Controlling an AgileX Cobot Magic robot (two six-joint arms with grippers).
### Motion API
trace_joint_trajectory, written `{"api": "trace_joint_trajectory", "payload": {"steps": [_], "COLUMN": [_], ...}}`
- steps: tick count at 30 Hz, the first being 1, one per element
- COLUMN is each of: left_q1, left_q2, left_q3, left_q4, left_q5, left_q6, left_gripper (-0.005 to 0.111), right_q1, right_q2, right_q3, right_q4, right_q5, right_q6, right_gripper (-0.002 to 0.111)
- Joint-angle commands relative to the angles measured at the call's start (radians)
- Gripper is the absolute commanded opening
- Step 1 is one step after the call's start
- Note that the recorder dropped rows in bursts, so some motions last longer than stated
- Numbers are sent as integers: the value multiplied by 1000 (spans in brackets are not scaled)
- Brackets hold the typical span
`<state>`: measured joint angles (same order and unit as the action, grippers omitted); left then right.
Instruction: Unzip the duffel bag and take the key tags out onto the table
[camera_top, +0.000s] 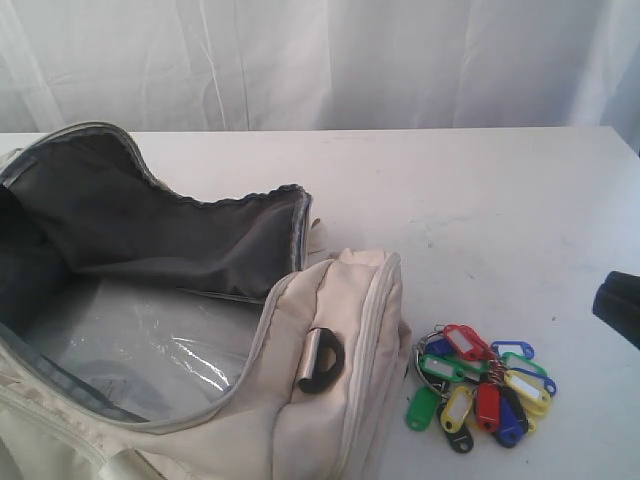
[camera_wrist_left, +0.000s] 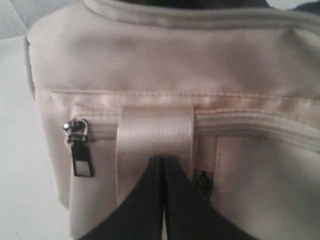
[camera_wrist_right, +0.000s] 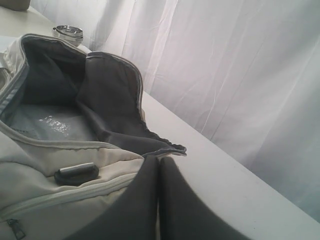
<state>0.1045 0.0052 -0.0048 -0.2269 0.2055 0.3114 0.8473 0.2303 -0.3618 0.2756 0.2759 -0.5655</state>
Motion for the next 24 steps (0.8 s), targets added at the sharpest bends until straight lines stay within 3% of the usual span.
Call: {"api": "trace_joint_trajectory", "payload": {"steps": [1, 24], "left_q1": [3, 3], "left_q2": [-5, -5], "left_q3": [5, 5], "left_q4": [3, -2], "left_q5": [28, 28], "left_q6": [11, -23], "left_gripper": [1, 1], "right_q1": [1, 1], "right_q2": [3, 3], "right_q3": [2, 2], "right_q4": [-5, -5], "right_q5": [-11, -11], "right_q6": [0, 0], "right_gripper": [0, 0]}}
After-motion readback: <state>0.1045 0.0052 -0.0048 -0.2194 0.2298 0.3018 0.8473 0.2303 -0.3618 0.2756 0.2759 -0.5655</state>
